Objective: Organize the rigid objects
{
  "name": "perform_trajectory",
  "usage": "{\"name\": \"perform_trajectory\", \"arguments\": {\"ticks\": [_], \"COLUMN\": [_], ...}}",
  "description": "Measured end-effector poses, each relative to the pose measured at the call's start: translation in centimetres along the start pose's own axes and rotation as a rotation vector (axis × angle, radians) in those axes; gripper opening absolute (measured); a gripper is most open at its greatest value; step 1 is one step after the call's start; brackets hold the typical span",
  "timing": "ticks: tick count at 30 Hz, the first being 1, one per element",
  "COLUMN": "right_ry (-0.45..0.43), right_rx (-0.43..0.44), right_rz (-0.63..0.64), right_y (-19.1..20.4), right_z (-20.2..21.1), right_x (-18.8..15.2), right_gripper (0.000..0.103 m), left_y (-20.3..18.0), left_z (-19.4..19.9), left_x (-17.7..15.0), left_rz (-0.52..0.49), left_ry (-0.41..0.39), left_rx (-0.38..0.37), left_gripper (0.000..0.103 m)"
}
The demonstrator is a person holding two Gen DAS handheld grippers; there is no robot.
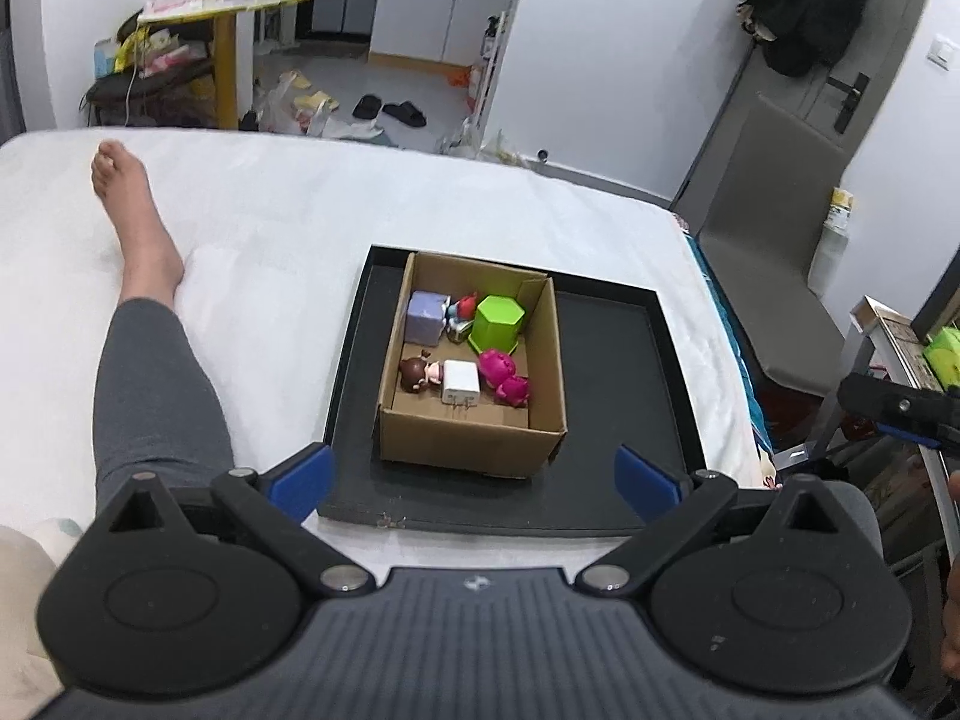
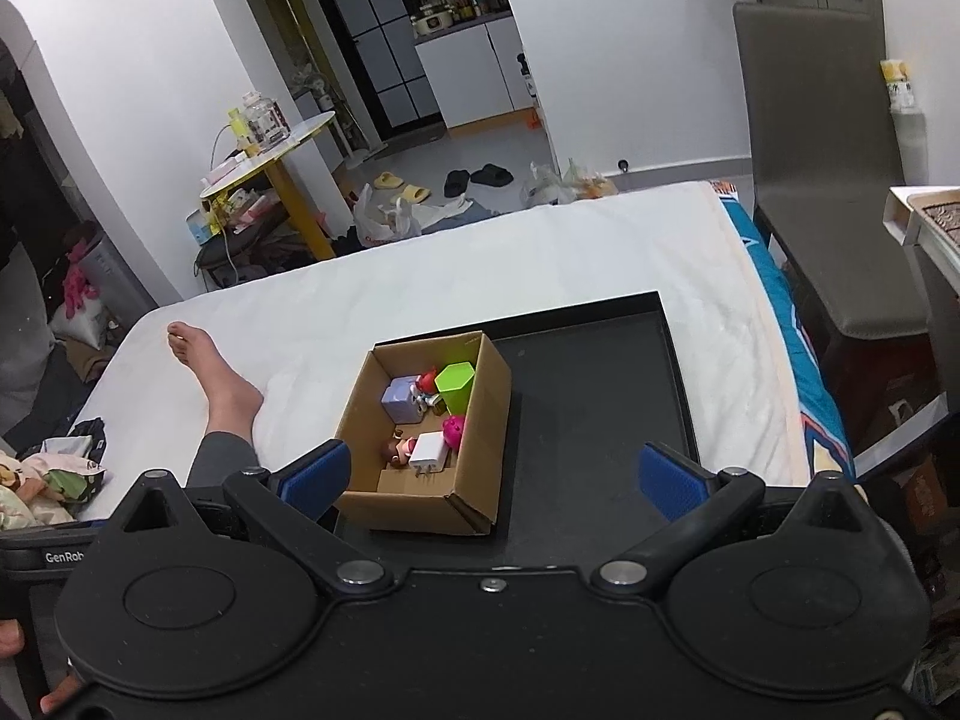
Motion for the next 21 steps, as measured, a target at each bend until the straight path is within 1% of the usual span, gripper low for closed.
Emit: {"name": "perform_trajectory", "arguments": {"ticks": [3, 5, 10, 13, 17, 21], "right_ry": [-0.023, -0.027, -0.009, 0.003, 0.005, 0.018], "right_rx": [-0.032, -0.036, -0.026, -0.023, -0.061, -0.061], "right_rz": [0.023, 0.023, 0.028, 0.035, 0.061, 0.064], "right_y": [0.1, 0.1, 0.4, 0.7, 0.8, 0.8], "right_z": [0.5, 0.6, 0.4, 0.2, -0.2, -0.5], "right_x": [-0.1, -0.3, -1.3, -1.9, -2.3, -2.8], "right_gripper": [0.103, 0.103, 0.103, 0.103, 0.103, 0.103], "left_y": [-0.6, -0.8, -1.3, -1.6, -1.8, -1.8], "left_z": [0.5, 0.5, 0.4, 0.3, -0.1, -0.5], "left_x": [-0.2, -0.4, -1.0, -1.3, -1.5, -1.9], "left_rz": [-0.016, -0.023, -0.044, -0.037, -0.046, -0.043], "left_ry": [-0.017, -0.019, -0.021, -0.017, -0.014, 0.0], "left_rx": [0.002, 0.0, -0.001, -0.018, -0.013, -0.012], "left_gripper": [0.1, 0.1, 0.1, 0.1, 0.1, 0.1]}}
Point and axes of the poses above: each gripper's, at about its wrist camera, not at the fingertips, and z roughly against the way its jaws point, y to its left, x to its top, the point moved 9 cm from there along -z, roughly the way its jaws point, and after that the axes turned 13 degrees about -x, right-handed, at the moved point
